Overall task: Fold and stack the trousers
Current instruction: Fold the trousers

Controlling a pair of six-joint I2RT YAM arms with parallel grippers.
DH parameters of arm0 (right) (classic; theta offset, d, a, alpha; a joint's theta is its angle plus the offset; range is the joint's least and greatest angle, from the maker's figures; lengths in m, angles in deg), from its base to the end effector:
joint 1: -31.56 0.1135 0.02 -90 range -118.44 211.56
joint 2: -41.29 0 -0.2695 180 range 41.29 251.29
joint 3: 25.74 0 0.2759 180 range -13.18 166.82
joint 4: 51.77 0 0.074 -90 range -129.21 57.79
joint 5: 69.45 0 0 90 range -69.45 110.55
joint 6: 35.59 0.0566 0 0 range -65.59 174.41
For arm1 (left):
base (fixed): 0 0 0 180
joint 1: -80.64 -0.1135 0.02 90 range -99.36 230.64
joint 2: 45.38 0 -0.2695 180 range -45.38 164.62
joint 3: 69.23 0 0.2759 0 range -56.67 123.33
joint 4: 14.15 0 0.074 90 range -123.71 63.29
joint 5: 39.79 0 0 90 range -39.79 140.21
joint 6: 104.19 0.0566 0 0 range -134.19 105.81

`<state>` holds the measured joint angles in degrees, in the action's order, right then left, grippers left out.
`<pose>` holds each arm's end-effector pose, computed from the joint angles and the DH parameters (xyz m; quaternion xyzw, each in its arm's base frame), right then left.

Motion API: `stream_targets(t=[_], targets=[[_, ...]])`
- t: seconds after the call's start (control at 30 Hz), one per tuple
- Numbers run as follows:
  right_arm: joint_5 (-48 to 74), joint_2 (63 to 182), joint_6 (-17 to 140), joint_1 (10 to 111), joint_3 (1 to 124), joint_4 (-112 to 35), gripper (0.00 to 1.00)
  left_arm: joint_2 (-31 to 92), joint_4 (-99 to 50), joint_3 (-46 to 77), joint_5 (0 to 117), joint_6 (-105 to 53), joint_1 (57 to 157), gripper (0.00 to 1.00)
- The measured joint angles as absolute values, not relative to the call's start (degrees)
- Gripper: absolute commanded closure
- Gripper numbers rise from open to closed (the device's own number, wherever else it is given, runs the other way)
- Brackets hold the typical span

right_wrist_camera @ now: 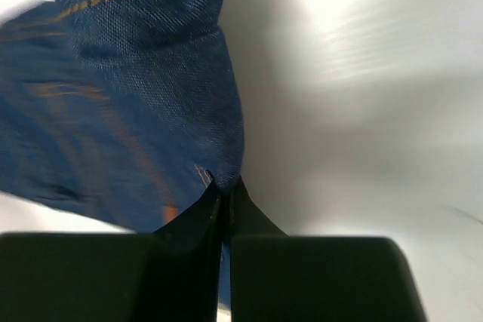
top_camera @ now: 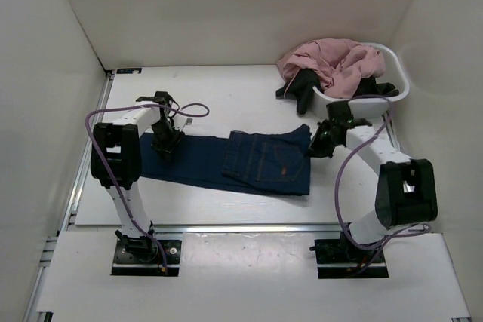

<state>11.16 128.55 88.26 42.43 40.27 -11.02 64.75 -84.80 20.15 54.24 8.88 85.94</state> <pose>0.3176 0.0704 0.1681 0.1732 0.9516 0.1652 0.1928 0.3656 -0.0379 0.1384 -0.2445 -0.9689 0.0366 0.0066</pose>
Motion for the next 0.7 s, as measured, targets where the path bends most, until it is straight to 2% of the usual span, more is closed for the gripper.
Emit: stream_targets(t=[0.27,0.47,0.63,0.7], targets=[[25.96,122.1,81.83,37.69,71.15,20.3,1.0,64.95,-84.08,20.44,52.97,8.81,87.08,0.54],[35.88,125.6,84.37,49.06,82.37,32.63,1.0,68.81,-83.81,26.03,57.81,8.27,94.05,0.54],[38.39,136.16,88.61,59.53,92.88,37.48,1.0,74.02,-84.14,30.73,62.13,7.55,100.54,0.51],[38.61,140.77,90.31,62.59,99.63,37.72,1.0,75.06,-85.1,32.43,62.35,7.2,101.86,0.54]])
